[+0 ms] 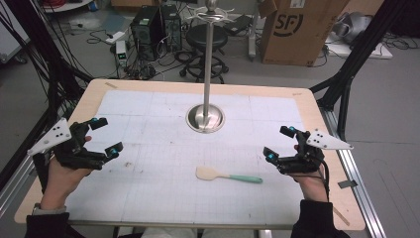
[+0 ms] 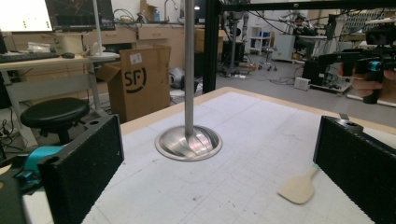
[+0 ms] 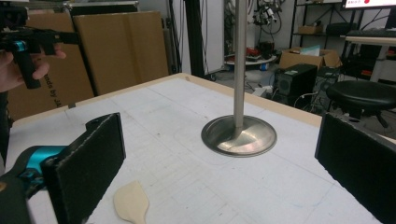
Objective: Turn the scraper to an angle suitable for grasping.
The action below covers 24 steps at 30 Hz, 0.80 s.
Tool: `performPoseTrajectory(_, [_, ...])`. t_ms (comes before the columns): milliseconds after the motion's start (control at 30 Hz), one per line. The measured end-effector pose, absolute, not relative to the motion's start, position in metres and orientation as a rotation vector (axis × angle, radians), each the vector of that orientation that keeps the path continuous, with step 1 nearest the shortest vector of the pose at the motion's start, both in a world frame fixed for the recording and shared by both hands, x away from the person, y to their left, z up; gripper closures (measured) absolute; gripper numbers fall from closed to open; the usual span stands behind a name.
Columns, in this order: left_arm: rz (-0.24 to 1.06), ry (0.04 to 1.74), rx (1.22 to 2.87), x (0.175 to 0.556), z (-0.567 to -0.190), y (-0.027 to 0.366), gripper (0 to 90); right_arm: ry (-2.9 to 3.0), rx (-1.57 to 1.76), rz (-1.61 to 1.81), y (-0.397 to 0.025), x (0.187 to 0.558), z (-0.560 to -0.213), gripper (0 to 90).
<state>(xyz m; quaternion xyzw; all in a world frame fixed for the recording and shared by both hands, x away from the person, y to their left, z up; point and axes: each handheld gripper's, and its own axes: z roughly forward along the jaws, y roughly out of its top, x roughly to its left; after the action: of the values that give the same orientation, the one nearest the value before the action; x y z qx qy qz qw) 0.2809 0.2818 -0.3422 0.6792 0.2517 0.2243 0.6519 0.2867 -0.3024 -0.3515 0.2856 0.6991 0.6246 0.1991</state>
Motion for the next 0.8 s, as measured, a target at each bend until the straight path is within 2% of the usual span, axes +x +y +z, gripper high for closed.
performPoseTrajectory(233, [0.503,0.583,1.551,0.282,-0.343,0.281,2.2,2.004,0.799,1.737,-0.299,0.287,-0.355,0.7])
performPoseTrajectory(300, [0.500,0.584,1.554,0.282,-0.344,0.281,2.2,2.040,0.783,1.743,-0.299,0.288,-0.361,8.7])
performPoseTrajectory(333, [0.499,0.588,1.554,0.282,-0.344,0.281,2.2,2.040,0.783,1.743,-0.299,0.288,-0.361,8.7])
performPoseTrajectory(367, [0.498,0.589,1.556,0.282,-0.344,0.281,2.2,2.079,0.771,1.742,-0.299,0.287,-0.365,20.7])
performPoseTrajectory(400, [0.495,0.592,1.555,0.282,-0.344,0.280,2.2,2.079,0.771,1.742,-0.299,0.287,-0.365,20.7])
performPoseTrajectory(433, [0.493,0.591,1.558,0.282,-0.344,0.280,2.2,2.086,0.717,1.699,-0.297,0.284,-0.368,36.7])
performPoseTrajectory(500, [0.484,0.594,1.561,0.282,-0.344,0.281,2.2,2.083,0.682,1.691,-0.294,0.280,-0.370,49.1])
performPoseTrajectory(533, [0.487,0.595,1.560,0.282,-0.344,0.280,2.2,2.079,0.681,1.669,-0.293,0.279,-0.371,58.5])
performPoseTrajectory(567, [0.490,0.595,1.561,0.282,-0.344,0.281,2.2,2.079,0.681,1.669,-0.293,0.279,-0.371,58.5])
performPoseTrajectory(600, [0.487,0.596,1.560,0.282,-0.344,0.281,2.2,2.089,0.665,1.612,-0.290,0.277,-0.374,71.6])
performPoseTrajectory(633, [0.487,0.595,1.559,0.282,-0.344,0.281,2.2,2.104,0.669,1.613,-0.288,0.278,-0.375,77.6])
performPoseTrajectory(667, [0.487,0.597,1.558,0.282,-0.344,0.281,2.2,2.104,0.669,1.613,-0.288,0.278,-0.375,77.6])
performPoseTrajectory(733, [0.487,0.601,1.558,0.283,-0.344,0.281,2.2,2.173,0.686,1.576,-0.284,0.279,-0.381,89.4])
performPoseTrajectory(800, [0.485,0.601,1.559,0.283,-0.344,0.281,2.2,2.218,0.691,1.549,-0.280,0.279,-0.387,89.6])
